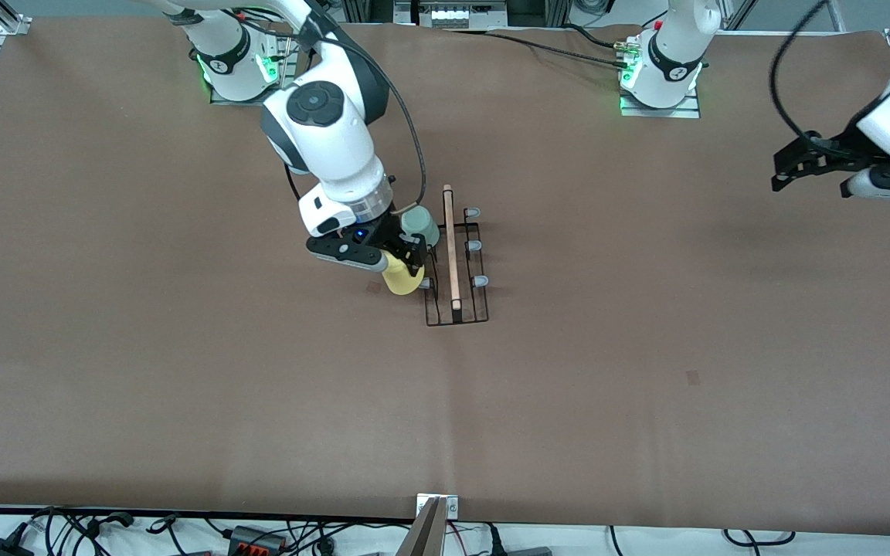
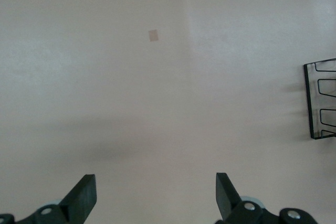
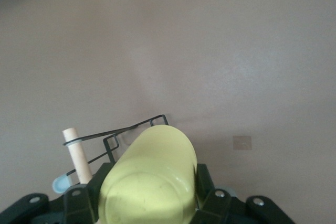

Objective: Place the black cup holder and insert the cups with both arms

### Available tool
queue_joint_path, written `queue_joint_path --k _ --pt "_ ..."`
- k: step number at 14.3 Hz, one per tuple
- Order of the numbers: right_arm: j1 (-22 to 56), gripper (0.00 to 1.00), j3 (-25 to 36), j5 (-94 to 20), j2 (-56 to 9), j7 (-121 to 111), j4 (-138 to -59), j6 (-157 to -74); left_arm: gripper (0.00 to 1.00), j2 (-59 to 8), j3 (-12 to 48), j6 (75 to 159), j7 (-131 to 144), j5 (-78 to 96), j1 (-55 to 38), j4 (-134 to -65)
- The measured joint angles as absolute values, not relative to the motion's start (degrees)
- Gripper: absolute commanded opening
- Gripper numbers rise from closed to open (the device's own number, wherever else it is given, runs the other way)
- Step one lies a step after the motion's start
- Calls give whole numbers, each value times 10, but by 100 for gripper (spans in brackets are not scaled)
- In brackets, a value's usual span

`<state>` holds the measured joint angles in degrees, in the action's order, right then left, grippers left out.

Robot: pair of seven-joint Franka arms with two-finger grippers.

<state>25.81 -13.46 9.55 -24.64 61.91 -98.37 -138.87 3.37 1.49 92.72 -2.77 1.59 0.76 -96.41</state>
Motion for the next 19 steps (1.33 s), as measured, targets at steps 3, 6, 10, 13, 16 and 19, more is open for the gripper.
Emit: queue_joint_path --k 3,6,10,13,16,19 --pt "259 5 -134 96 -267 619 -971 -1401 100 34 12 927 -28 22 6 -965" --pt "265 6 -134 96 -279 623 -962 -1408 100 33 10 926 -28 22 6 -965" --pt "267 52 -134 97 -296 625 -960 -1438 100 33 10 916 -27 23 3 -965" --pt "269 100 -133 99 -310 625 -959 -1451 100 33 10 907 -23 24 1 -963" --pt "255 100 -127 99 -300 600 -943 -1445 100 33 11 901 -2 24 -1 -960" --pt "211 100 -128 99 -239 565 -932 -1352 100 33 11 900 3 24 -2 -959"
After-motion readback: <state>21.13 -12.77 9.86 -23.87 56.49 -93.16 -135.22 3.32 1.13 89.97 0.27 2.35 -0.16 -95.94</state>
